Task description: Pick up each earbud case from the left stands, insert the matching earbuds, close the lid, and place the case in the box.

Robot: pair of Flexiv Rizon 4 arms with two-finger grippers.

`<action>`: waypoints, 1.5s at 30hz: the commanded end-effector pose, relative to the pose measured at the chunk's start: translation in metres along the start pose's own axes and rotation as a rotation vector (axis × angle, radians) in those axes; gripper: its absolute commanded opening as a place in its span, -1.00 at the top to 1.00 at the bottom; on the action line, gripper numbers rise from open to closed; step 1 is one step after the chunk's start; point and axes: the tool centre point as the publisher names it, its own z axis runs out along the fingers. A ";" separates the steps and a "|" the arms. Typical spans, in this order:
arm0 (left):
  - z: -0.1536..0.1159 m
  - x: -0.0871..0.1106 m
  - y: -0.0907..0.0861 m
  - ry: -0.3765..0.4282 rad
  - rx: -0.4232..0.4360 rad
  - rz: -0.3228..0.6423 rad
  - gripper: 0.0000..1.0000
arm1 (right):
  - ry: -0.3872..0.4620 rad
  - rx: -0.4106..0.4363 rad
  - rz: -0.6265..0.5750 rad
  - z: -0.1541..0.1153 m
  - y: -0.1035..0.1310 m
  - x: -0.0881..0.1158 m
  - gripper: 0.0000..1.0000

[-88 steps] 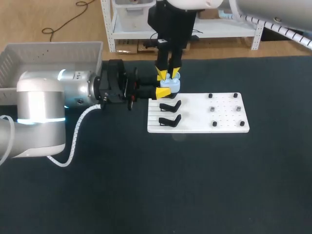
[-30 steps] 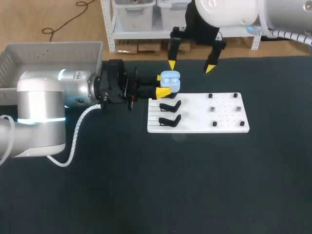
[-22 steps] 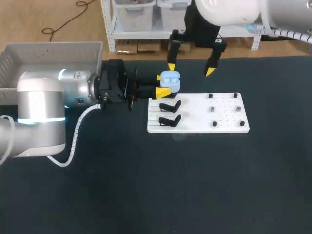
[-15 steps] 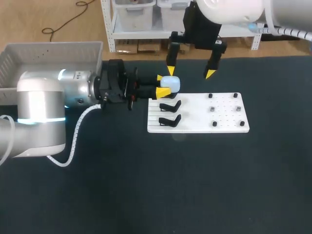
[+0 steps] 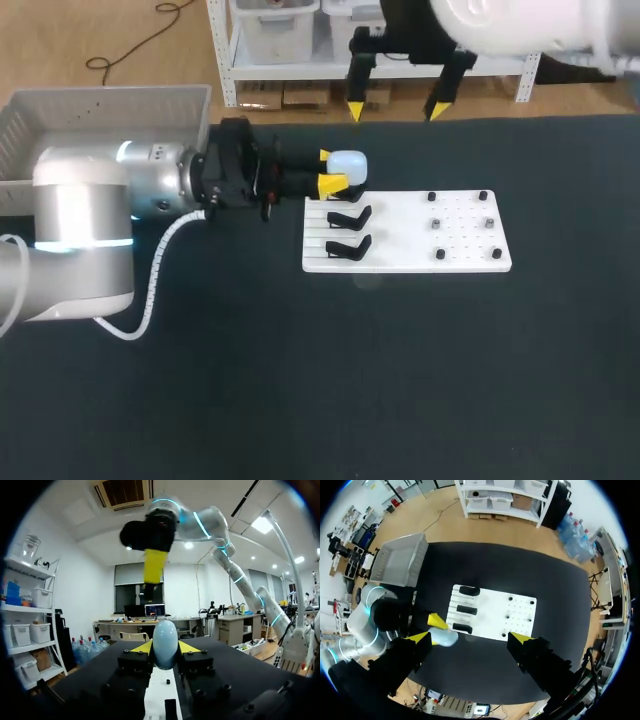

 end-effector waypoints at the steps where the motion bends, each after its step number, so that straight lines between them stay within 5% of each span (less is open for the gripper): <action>1: -0.007 -0.019 -0.009 0.037 -0.079 -0.007 1.00 | -0.300 -0.020 -0.029 -0.023 -0.008 0.055 -1.00; 12: -0.048 -0.077 -0.005 0.110 -0.262 -0.011 1.00 | -0.310 -0.026 -0.032 -0.026 -0.009 0.058 -1.00; 25: -0.192 -0.092 0.093 0.109 -0.849 0.004 1.00 | -0.310 -0.026 -0.032 -0.026 -0.009 0.058 -1.00; 34: -0.293 -0.057 0.153 0.257 -1.145 0.040 1.00 | -0.310 -0.026 -0.032 -0.026 -0.009 0.058 -1.00; 44: -0.339 -0.023 0.187 0.385 -1.237 0.047 1.00 | -0.310 -0.026 -0.032 -0.026 -0.009 0.058 -1.00; 45: -0.340 -0.023 0.188 0.383 -1.240 0.040 0.49 | -0.310 -0.026 -0.032 -0.026 -0.009 0.058 -1.00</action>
